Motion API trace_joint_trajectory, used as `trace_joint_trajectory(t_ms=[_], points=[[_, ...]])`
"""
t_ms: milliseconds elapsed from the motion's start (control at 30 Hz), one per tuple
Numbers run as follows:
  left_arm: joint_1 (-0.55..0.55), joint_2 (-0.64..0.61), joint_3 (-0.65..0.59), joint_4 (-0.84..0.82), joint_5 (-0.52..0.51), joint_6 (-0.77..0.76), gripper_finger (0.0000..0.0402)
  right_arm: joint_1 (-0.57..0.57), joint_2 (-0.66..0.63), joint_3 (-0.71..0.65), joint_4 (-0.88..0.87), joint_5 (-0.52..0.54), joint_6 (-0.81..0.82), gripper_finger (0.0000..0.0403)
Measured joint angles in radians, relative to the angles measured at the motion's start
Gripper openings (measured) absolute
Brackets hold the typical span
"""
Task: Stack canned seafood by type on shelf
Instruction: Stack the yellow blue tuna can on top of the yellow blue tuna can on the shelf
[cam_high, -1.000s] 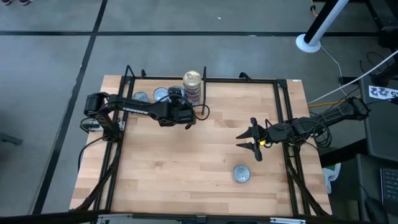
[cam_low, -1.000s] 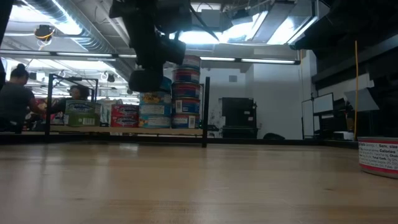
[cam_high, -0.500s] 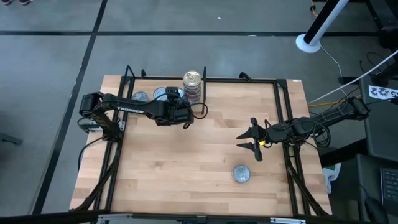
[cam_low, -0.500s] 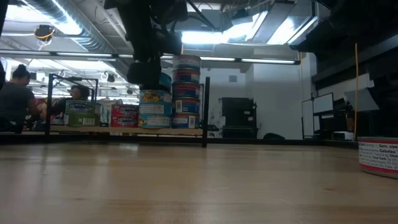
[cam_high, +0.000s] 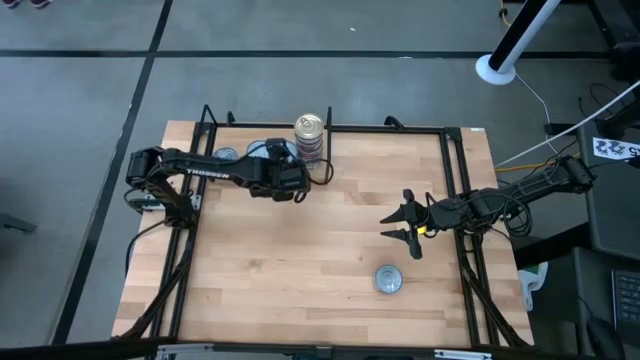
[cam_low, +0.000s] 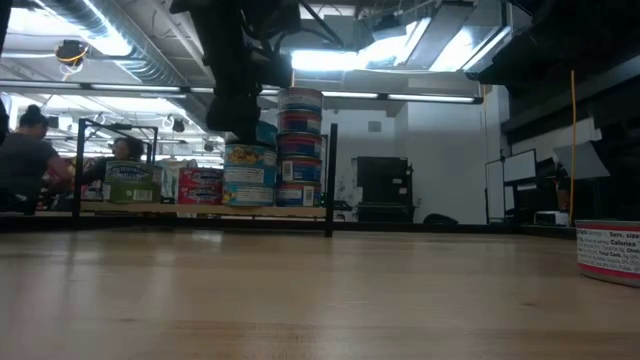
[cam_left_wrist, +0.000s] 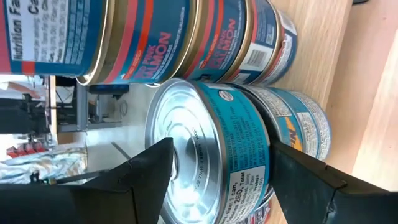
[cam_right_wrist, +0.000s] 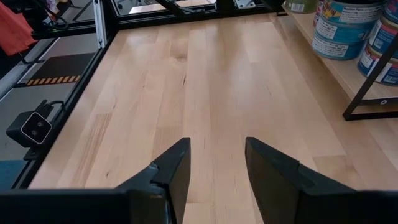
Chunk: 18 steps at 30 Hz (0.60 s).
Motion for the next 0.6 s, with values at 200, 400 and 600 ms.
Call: trace_joint_trajectory(t_ms=[200,400,600], points=[[0.008,-0.002,0.001,-0.003,0.020,0.002,0.0251,0.000,0.000,0.000,0.000,0.000,0.000,0.0154],[0.008,-0.016,0.001,-0.008,0.031,0.008,0.0251,0.000,0.000,0.000,0.000,0.000,0.000,0.0154],[0.008,-0.069,0.001,-0.014,0.045,-0.006,0.0251,0.000,0.000,0.000,-0.001,0.000,0.000,0.0154]])
